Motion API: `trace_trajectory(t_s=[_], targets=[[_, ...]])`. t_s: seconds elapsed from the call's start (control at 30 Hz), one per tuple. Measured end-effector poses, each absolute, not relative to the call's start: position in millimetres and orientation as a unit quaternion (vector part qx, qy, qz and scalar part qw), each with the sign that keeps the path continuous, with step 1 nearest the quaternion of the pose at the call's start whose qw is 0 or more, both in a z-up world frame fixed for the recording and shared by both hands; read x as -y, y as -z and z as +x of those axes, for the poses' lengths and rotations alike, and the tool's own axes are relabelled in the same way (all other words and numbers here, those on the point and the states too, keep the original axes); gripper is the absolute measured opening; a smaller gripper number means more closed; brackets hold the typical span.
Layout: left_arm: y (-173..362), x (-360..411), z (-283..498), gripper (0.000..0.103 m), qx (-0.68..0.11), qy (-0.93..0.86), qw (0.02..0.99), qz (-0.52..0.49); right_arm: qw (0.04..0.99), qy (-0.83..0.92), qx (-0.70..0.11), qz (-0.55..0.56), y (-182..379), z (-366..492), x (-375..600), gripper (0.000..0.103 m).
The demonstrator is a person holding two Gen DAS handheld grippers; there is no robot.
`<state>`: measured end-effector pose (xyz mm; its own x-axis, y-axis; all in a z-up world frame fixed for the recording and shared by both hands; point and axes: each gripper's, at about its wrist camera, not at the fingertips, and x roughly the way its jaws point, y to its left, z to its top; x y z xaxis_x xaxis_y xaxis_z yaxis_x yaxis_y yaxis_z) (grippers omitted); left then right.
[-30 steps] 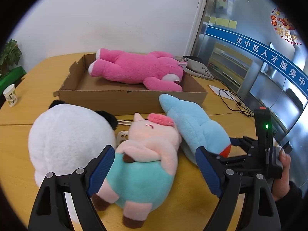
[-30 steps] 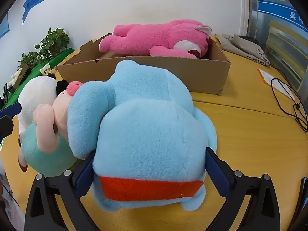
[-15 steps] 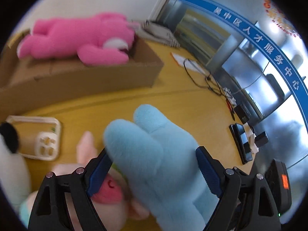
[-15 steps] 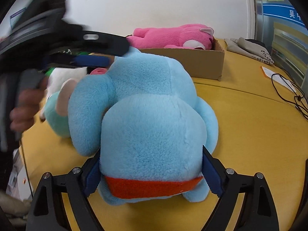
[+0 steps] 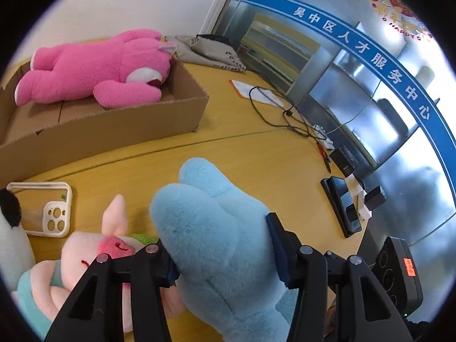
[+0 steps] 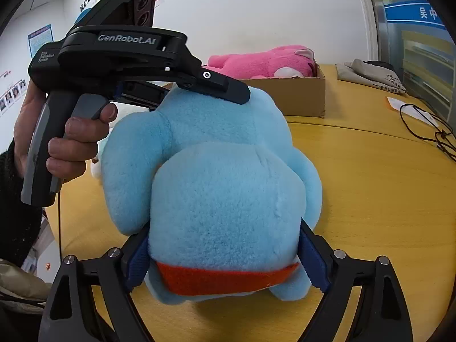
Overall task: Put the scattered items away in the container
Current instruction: 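Close both tools on the light blue plush with red collar, then lift the light blue plush with both tools and carry it into the box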
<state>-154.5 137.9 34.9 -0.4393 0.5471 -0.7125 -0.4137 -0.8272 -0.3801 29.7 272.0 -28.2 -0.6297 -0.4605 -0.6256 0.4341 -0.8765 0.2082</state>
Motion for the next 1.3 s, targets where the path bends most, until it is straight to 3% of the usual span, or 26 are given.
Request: trace_trajectory(t_s=[0.5, 0.9, 1.1, 1.3], targets=[[-129.4, -48.2, -147.1, 0.047, 0.102, -0.900, 0.243, -0.348, 0.300, 0.910, -0.018, 0.286, -47.1, 4.5, -209.2, 0.090], [-214.7, 44.3, -192.0, 0.047, 0.062, -0.943, 0.184, -0.269, 0.359, 0.907, -0.048, 0.213, -124.1, -71.0, -116.5, 0.089], [-217.6, 80.6, -245.0, 0.047, 0.056, -0.944, 0.184, -0.270, 0.362, 0.905, -0.061, 0.217, -144.4, -124.5, -75.4, 0.089], [-175.7, 116.5, -316.1, 0.047, 0.080, -0.930, 0.188, -0.305, 0.351, 0.896, -0.067, 0.265, -125.9, -187.7, -46.9, 0.089]])
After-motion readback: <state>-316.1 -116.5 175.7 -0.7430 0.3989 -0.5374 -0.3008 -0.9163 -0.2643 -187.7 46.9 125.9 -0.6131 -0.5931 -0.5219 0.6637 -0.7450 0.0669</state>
